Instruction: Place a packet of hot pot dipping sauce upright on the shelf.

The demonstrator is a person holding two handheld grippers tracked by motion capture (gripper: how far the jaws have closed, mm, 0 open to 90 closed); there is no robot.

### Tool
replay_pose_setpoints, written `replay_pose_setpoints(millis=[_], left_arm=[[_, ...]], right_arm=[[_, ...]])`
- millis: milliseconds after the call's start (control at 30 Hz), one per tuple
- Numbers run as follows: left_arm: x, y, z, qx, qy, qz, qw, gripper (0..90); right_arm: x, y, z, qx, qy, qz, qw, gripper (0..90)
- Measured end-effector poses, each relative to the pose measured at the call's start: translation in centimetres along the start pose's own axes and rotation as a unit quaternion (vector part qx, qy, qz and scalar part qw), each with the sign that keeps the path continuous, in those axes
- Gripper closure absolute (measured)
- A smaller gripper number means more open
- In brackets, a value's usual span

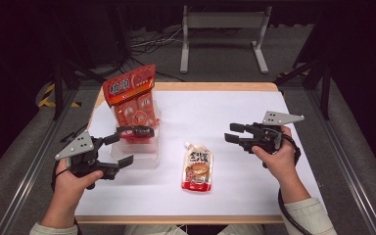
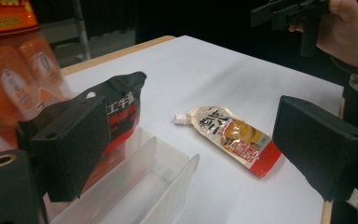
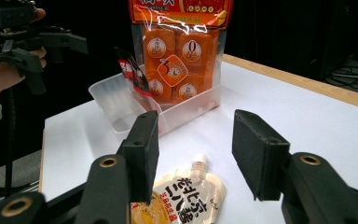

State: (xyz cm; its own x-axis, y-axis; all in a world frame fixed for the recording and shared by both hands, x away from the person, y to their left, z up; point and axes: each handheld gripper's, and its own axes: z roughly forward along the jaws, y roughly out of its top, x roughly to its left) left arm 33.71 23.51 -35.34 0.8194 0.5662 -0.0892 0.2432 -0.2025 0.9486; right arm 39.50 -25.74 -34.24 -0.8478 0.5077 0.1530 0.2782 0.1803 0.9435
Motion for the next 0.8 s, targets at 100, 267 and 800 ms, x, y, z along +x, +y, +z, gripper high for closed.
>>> replay_pose_setpoints(millis=[100, 267, 800], left_arm=[[-0.4, -0.2, -0.3, 0.006, 0.019, 0.002, 0.9998, 11.9], [-1.2, -0.7, -0.3, 0.028, 0.03, 0.001, 0.9991, 11.9], [-1.9, -1.5, 0.6, 0.045, 0.015, 0.001, 0.9989, 12.0]], right_arm=[[-0.1, -0.1, 0.3, 0.0, 0.0, 0.0, 1.0, 47.1], [-0.1, -0.3, 1.4, 0.005, -0.004, 0.0, 1.0, 41.5], [-1.5, -3.9, 6.6, 0.072, -0.015, 0.028, 0.9969, 39.5]])
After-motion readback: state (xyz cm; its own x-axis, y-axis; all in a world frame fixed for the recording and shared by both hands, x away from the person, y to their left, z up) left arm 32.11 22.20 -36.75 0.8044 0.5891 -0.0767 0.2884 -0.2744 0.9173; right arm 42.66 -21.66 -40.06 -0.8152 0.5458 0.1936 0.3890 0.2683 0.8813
